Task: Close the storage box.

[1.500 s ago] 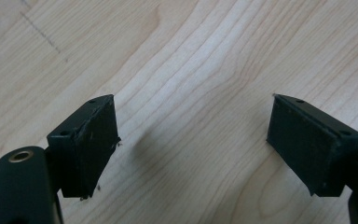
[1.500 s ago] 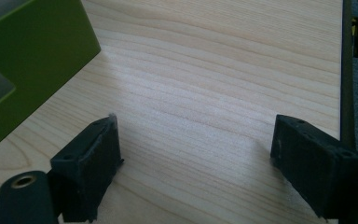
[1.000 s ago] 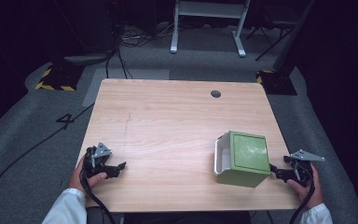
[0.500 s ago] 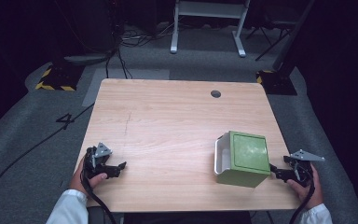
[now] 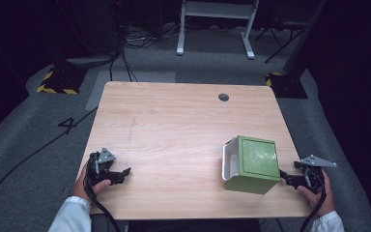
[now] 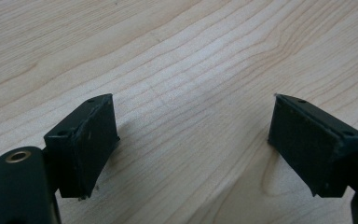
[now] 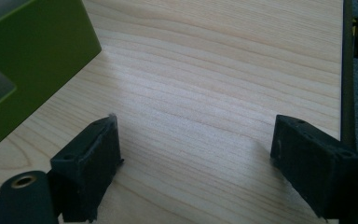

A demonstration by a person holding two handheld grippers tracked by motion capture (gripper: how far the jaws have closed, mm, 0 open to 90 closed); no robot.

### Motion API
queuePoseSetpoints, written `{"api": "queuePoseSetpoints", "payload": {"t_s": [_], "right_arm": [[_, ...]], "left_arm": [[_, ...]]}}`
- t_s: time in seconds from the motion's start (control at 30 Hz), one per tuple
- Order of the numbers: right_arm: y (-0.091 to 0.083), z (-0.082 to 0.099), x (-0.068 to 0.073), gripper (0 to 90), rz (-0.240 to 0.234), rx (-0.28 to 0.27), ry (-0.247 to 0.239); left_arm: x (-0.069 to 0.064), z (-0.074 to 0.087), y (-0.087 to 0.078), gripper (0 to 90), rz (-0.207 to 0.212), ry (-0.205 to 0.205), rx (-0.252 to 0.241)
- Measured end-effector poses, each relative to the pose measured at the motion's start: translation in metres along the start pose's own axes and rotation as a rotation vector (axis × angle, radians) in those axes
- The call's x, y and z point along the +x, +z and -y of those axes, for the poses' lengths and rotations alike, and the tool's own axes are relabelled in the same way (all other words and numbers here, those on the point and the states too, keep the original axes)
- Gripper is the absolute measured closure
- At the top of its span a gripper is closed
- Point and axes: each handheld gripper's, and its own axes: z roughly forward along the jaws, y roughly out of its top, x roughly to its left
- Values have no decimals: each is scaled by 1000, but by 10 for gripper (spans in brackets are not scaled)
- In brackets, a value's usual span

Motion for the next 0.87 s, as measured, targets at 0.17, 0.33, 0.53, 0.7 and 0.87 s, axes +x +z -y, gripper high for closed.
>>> {"api": "queuePoseSetpoints", "payload": {"t_s": [0.17,0.33,0.53,0.7,0.87], "right_arm": [[0,0,0,157,0,0,0],[0,0,0,157,0,0,0],[0,0,0,157,-1,0,0],[0,0,0,157,-1,0,0],[0,0,0,157,-1,0,0]], "left_arm": [[0,0,0,156,0,0,0],[0,0,0,154,-2,-3,2],[-6,-5,5,136,-22,-13,6],[-6,-6,5,136,-12,-9,4],[-6,-6,5,136,-10,-11,4]]}}
